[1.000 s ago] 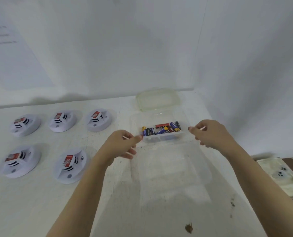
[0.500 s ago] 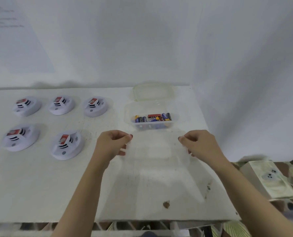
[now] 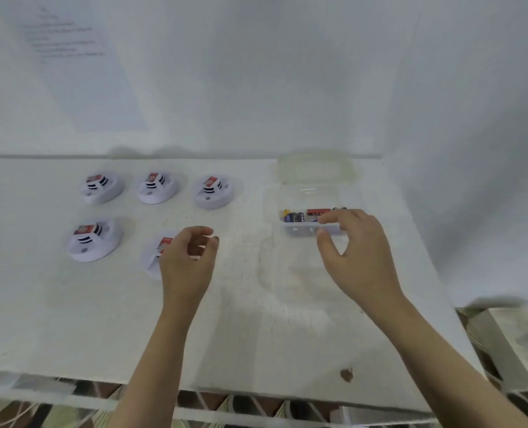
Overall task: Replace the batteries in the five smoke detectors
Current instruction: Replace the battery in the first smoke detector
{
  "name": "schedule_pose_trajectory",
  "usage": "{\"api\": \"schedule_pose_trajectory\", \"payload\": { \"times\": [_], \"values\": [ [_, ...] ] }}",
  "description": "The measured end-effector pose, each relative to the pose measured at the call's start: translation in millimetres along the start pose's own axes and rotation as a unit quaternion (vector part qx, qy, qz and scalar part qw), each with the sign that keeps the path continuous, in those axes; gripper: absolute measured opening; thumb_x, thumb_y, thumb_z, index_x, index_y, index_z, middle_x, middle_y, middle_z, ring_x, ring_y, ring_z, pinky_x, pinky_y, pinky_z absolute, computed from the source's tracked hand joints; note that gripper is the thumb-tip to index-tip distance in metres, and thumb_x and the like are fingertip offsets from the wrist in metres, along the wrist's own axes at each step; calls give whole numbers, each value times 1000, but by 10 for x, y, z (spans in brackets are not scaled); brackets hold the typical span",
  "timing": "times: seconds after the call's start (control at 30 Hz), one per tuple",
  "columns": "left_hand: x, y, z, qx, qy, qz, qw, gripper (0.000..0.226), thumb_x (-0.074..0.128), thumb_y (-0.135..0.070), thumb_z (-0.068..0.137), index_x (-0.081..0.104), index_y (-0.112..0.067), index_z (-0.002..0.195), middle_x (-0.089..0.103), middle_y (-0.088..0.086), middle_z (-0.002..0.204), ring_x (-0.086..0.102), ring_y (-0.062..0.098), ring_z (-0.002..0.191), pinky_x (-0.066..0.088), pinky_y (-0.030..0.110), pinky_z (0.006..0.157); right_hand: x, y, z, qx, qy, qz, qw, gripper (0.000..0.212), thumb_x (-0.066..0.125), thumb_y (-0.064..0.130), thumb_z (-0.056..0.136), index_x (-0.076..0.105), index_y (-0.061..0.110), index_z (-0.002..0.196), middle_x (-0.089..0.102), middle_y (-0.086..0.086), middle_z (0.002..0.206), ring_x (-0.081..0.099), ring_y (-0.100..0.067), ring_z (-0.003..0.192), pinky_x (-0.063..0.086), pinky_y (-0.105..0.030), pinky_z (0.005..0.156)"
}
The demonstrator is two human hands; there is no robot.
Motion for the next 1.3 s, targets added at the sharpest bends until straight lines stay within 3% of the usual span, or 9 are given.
{"api": "schedule_pose_trajectory", "payload": {
  "times": [0.13,0.33,0.5,0.7,0.8,0.93,1.07,1.17,1.3],
  "values": [
    [-402,284,218,55,-3,126,990,38,75,-20,79,62,-15,115,62,3,112,58,15,102,43,23,88,616,591,-105,-39,79,105,991,16,54,25,85,65,19,96,62,11,96,50,-2,92,35,-9,81],
    [-343,851,442,6,241,147,959,114,89,-23,61,16,-30,149,31,-4,153,28,14,142,27,38,116,1768,917,-413,-26,269,80,960,43,54,23,91,45,21,133,54,3,127,46,-13,116,35,-22,96],
    [-439,951,584,6,254,96,962,74,89,-16,59,47,-44,113,58,-43,105,50,-26,100,35,-2,83,2128,959,-360,-35,263,48,963,64,60,21,87,31,16,144,46,-2,138,41,-21,125,24,-17,96],
    [-504,1004,623,11,271,13,962,86,87,-39,63,45,-24,137,56,-15,127,54,-11,109,47,7,85,2229,883,-276,35,224,170,959,52,70,23,83,48,24,130,53,20,123,50,-2,113,37,-14,90],
    [-482,976,614,-19,287,-76,955,78,77,-47,64,53,-19,133,63,-6,128,61,8,114,52,26,93,2242,840,-281,135,208,331,910,49,67,24,86,46,26,130,56,9,129,51,0,118,42,-13,92],
    [-364,732,437,-24,326,-174,929,49,56,-41,87,54,-21,131,63,-19,126,55,-1,121,44,12,91,2282,1038,-311,160,221,490,828,61,67,29,83,37,24,136,59,-2,129,55,-10,119,48,-20,90],
    [-239,704,369,-15,368,-157,916,63,57,-59,78,53,-26,132,63,-14,127,55,2,121,45,19,95,2270,1018,-261,184,203,502,820,74,72,41,70,36,38,135,62,-10,122,58,-25,115,48,-38,97],
    [-312,707,504,13,347,-114,931,90,71,-67,65,39,-34,143,47,-13,145,43,5,134,38,32,110,2191,961,-211,199,186,454,848,73,80,41,68,42,39,130,61,-12,119,61,-24,107,54,-34,86],
    [-445,520,639,89,329,-42,939,110,87,-57,53,26,-46,144,30,-28,150,27,-13,136,28,1,97,2094,965,-144,192,180,423,867,60,74,32,69,52,34,125,64,-7,115,64,-21,102,56,-29,78]
  ]
}}
Point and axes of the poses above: each hand's wrist, its own z-axis towards the middle knuckle, its own x-axis out of the palm, y = z × x, the point moved 10 cm from there along z, towards the middle knuckle
